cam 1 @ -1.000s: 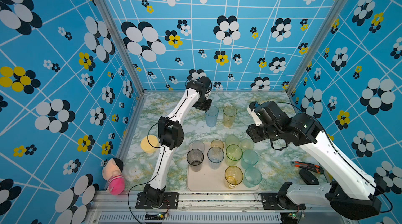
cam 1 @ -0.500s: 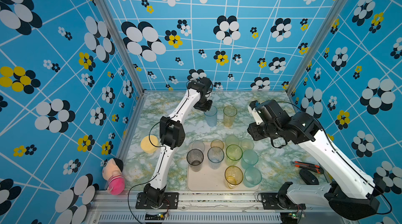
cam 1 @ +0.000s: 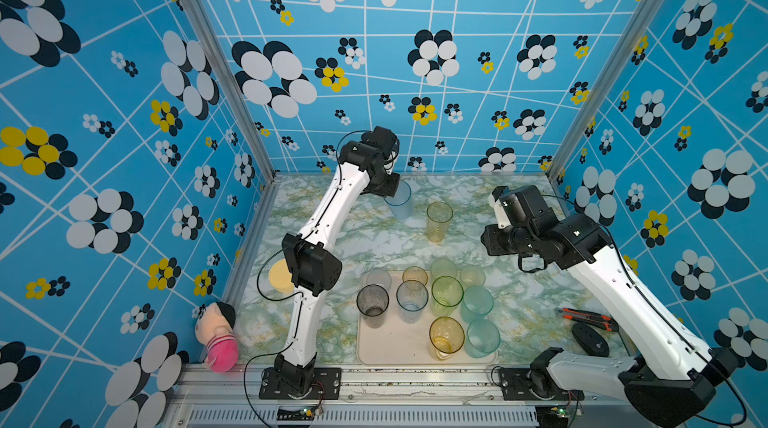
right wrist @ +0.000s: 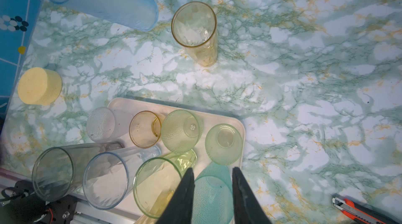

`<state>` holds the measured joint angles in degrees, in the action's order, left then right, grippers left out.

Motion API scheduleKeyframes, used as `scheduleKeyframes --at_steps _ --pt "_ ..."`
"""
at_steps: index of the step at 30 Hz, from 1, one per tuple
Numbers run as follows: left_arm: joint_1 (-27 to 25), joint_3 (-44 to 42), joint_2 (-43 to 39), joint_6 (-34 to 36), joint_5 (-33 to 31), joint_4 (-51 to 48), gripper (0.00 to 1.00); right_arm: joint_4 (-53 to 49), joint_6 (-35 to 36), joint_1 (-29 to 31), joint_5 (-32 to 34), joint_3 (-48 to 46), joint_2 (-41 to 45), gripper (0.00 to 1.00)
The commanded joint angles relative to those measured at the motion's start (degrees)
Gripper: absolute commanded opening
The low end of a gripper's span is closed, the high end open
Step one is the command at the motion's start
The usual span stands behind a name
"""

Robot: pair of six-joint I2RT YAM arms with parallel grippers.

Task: Place the glasses into the tray
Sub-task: 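Lift the blue textured cup with the left gripper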

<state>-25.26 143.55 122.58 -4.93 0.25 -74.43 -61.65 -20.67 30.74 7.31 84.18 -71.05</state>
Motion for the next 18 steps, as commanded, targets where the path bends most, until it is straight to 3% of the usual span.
scheduleKeyframes --at_steps 1,10,18 --pt "-0.61 1.12 -7.07 -1.04 -2.65 -2.9 0.09 2.46 -0.81 -2.24 -2.43 -0.63 -0.64 0.32" --pt "-7.05 -4.63 -23.43 -2.4 -8.6 -8.52 0.09 7.17 1.36 -7.1 -7.05 -1.05 -2.5 0.32" --pt "-14.22 -19.96 -43.36 -6.05 -3.53 -11.02 0.1 8.89 4.27 -11.55 -11.33 -1.01 -3.26 0.31"
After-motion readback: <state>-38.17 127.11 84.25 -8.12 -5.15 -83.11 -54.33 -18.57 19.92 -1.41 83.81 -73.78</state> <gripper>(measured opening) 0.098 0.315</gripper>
